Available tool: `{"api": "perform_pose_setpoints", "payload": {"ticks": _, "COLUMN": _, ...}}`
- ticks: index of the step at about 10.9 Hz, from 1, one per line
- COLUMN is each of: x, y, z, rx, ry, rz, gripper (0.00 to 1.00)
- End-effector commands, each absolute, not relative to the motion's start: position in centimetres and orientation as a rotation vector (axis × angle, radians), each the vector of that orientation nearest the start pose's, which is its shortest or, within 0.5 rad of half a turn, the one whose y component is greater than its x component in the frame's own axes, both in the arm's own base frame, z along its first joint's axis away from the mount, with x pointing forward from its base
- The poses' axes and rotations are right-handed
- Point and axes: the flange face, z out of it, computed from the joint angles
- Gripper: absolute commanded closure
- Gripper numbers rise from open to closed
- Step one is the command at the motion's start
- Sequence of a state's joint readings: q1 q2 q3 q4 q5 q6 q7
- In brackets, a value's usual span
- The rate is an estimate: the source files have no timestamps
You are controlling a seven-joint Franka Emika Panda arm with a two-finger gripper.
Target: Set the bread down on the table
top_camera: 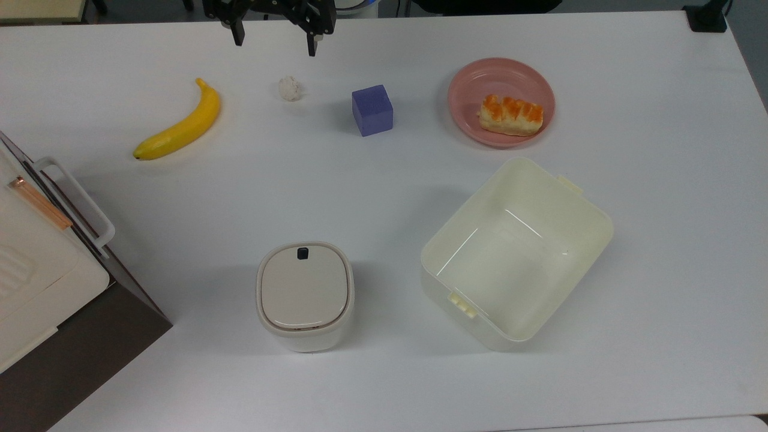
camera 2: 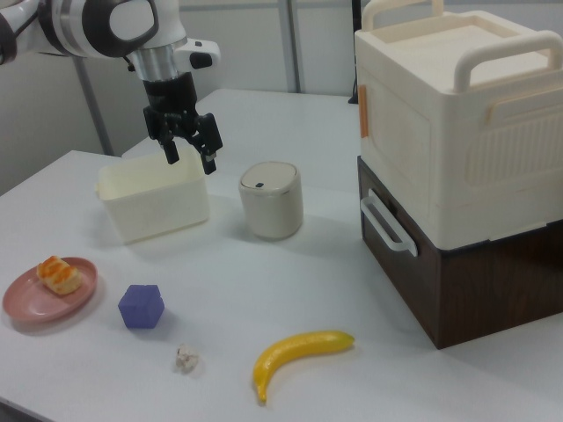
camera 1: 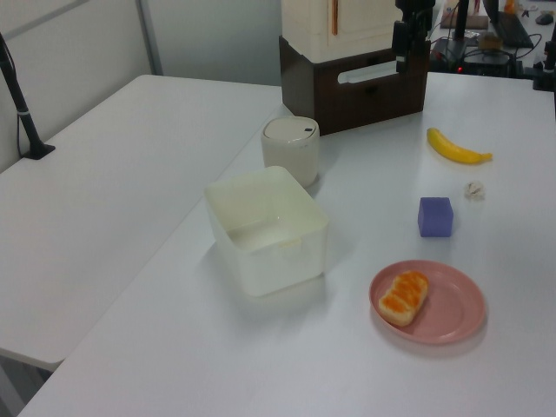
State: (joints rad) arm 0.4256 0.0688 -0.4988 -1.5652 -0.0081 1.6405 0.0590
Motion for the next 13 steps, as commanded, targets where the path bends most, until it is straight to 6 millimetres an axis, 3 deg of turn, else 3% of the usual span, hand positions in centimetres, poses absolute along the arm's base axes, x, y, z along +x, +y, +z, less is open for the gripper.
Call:
{"api": "perform_pose_setpoints", "payload": {"ticks": 1, "x": 57.6, "y": -3.4, "z": 60.3, "rx": -3.151, "ry": 0.207, "rz": -0.052, "gripper": 0.00}}
{"api": "perform_pose_setpoints", "payload": {"ticks": 10, "x": 57.5, "y": -3.3, "z": 60.0, "rx": -3.163, "ry": 0.120, "rz": -0.041, "gripper": 0.00}}
{"api": "perform_pose_setpoints", "payload": {"ticks": 13, "x": 57.2, "y": -2.2, "z": 59.2, "rx": -3.160, "ry": 0.082, "rz": -0.001, "gripper": 0.00}}
